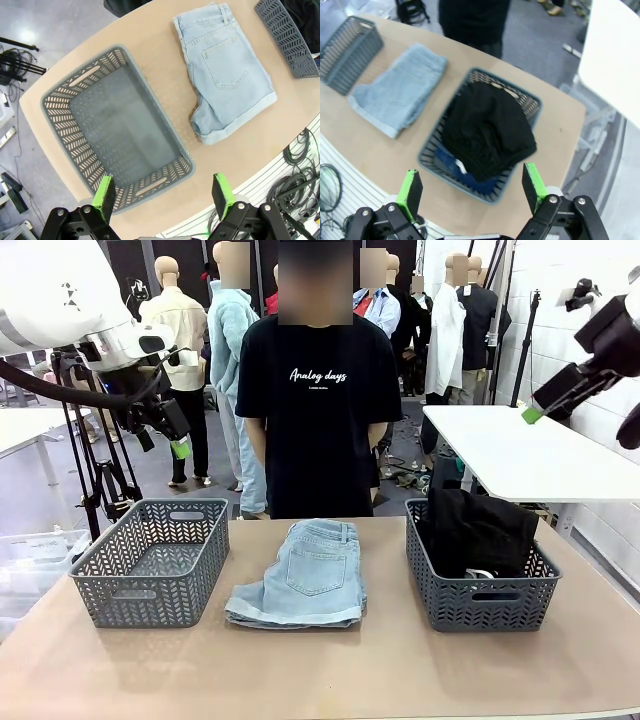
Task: Sort the tops and bottoms.
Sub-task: Lift clothes from the center of the table with your right hand.
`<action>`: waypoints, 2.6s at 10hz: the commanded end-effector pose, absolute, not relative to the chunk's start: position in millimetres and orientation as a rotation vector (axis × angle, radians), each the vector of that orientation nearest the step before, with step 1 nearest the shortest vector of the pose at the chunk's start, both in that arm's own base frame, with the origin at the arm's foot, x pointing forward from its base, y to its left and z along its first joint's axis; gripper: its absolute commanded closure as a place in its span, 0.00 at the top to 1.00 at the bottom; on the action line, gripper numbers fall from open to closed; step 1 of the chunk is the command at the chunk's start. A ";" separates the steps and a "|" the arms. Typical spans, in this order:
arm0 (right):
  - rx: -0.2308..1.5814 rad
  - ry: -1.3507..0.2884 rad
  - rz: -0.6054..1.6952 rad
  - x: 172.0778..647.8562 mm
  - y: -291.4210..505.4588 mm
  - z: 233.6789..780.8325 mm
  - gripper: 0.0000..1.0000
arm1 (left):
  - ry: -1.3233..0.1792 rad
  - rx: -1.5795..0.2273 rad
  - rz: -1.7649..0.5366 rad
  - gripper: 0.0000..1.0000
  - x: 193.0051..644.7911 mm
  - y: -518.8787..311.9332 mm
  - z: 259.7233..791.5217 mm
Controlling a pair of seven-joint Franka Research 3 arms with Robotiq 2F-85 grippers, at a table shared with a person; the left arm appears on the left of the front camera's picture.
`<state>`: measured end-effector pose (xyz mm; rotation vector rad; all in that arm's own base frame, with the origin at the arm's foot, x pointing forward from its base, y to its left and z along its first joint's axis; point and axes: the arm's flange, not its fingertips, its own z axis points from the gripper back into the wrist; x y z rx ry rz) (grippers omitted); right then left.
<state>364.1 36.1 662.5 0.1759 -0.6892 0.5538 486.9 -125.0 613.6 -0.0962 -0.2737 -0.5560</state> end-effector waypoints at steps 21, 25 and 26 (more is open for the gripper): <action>0.324 -0.520 0.519 527.0 437.4 413.4 1.00 | -0.286 -0.096 -0.554 1.00 486.5 -124.1 615.8; 0.306 -0.533 0.514 531.6 425.9 403.6 1.00 | -0.286 -0.096 -0.554 1.00 486.5 -124.1 615.8; 0.306 -0.533 0.514 531.6 425.9 403.6 1.00 | -0.286 -0.096 -0.554 1.00 486.5 -124.1 615.8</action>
